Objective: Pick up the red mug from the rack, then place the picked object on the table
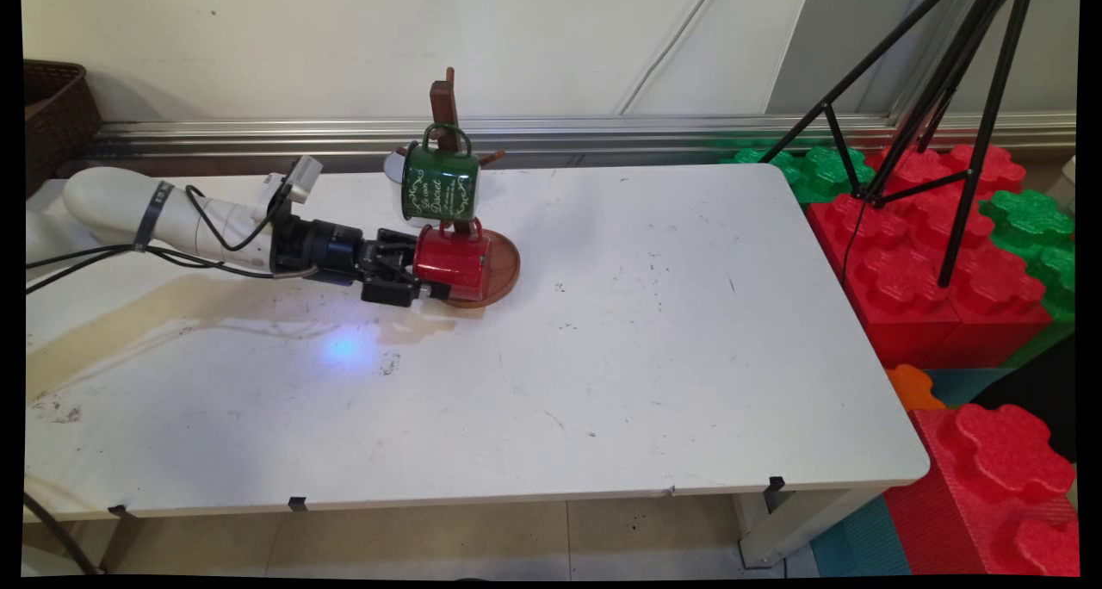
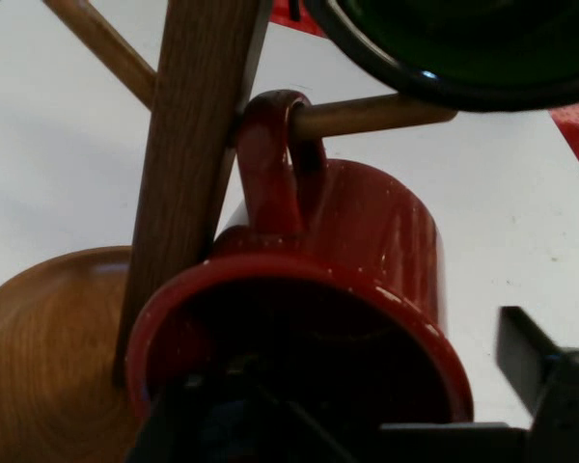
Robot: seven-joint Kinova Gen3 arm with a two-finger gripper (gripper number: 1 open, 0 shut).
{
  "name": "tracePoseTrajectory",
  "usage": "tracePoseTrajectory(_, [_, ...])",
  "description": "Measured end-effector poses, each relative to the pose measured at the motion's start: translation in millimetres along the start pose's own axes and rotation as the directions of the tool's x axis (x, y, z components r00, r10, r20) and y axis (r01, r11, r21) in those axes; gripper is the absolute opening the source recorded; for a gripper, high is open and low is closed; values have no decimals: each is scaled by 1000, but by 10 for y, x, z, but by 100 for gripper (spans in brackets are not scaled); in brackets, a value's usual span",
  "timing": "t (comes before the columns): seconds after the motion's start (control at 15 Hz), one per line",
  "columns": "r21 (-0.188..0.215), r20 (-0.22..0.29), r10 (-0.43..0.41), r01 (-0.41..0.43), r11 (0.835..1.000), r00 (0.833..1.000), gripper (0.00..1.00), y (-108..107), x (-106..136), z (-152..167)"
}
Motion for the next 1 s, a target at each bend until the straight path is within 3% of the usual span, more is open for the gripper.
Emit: tracePoseTrajectory(1.0, [-53,1,4,-4,999,1000,0,62,15,-25])
